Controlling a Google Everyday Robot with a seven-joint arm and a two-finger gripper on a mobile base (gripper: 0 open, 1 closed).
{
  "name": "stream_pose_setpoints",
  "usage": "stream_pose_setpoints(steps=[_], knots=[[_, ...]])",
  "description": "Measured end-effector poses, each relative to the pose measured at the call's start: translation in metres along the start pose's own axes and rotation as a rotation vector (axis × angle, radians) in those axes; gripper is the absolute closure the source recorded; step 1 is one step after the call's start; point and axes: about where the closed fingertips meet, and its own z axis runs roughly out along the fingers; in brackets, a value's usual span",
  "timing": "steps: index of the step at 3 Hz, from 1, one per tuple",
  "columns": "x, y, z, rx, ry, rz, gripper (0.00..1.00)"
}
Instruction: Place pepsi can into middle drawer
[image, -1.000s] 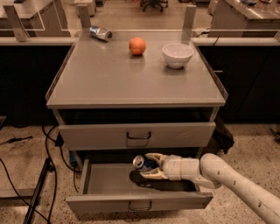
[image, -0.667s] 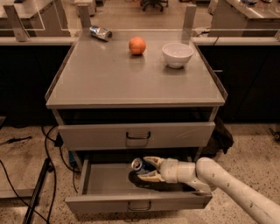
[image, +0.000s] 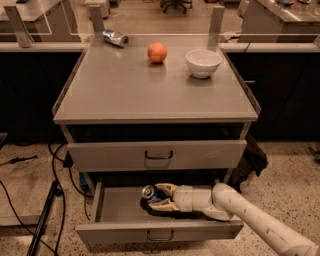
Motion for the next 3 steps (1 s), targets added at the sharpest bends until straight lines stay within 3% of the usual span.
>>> stream_pose_setpoints(steps=[2,3], knots=[[-0.008,0.004,0.062,-0.121,-0.085,-0.034,1.00],[-0.008,0.004,0.062,-0.122,-0.084,-0.034,1.00]])
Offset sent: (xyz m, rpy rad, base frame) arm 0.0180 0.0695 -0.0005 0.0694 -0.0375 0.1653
